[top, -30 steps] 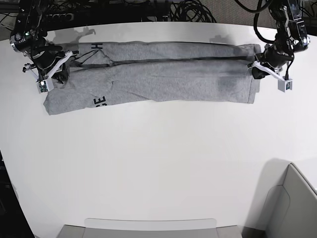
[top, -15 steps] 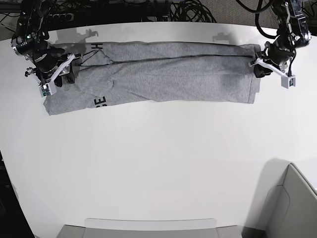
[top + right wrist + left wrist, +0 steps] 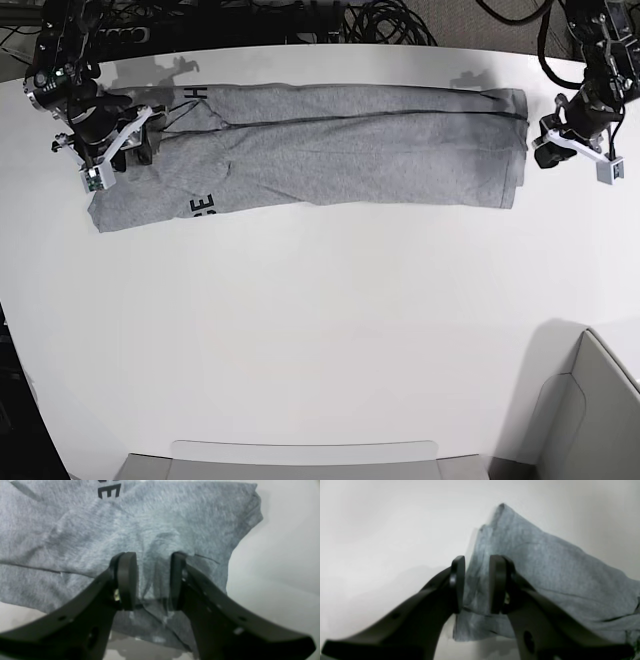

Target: Fold the T-shirt properly

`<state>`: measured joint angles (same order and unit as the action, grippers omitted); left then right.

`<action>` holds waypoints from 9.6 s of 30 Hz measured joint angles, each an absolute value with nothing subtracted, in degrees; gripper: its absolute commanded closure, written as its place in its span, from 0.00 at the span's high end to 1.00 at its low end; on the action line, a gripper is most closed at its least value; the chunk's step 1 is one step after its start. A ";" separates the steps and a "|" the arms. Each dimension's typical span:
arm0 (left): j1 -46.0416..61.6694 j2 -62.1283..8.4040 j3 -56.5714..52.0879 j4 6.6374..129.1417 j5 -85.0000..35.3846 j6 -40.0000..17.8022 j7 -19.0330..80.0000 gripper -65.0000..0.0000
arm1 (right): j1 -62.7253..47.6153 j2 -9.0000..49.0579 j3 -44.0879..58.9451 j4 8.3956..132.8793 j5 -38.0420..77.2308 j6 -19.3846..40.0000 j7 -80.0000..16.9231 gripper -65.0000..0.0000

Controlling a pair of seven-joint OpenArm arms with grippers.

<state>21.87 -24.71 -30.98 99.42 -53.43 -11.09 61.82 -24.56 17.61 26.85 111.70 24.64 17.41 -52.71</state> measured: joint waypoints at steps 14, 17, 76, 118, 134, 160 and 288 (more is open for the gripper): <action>22.35 -28.10 -25.56 99.07 -59.11 -11.44 59.37 0.39 | -24.60 17.58 26.85 111.70 24.64 17.41 -52.73 0.34; 21.58 -28.45 -24.99 94.32 -59.57 -11.55 58.11 0.41 | -24.60 17.58 26.83 111.70 24.64 17.41 -52.71 0.34; 20.95 -22.04 -31.44 107.50 -44.16 -22.50 66.32 0.00 | -21.96 17.39 26.79 111.72 24.67 17.39 -52.93 0.34; 20.67 -2.24 -3.09 112.31 -43.57 -7.62 59.83 0.13 | -21.30 17.45 26.81 111.74 24.67 17.41 -52.75 0.34; 20.93 -1.10 -3.40 115.87 -44.64 -8.16 59.75 0.03 | -21.41 17.45 26.81 111.74 24.64 17.39 -52.75 0.34; 17.82 -5.63 7.51 105.14 -43.72 -7.49 58.00 0.00 | -21.26 16.86 32.58 100.62 42.98 20.25 -47.09 0.35; 28.88 -11.46 -29.02 111.11 -60.51 -8.36 63.83 0.00 | -3.01 -7.25 -35.68 92.09 -36.03 6.83 -52.40 0.00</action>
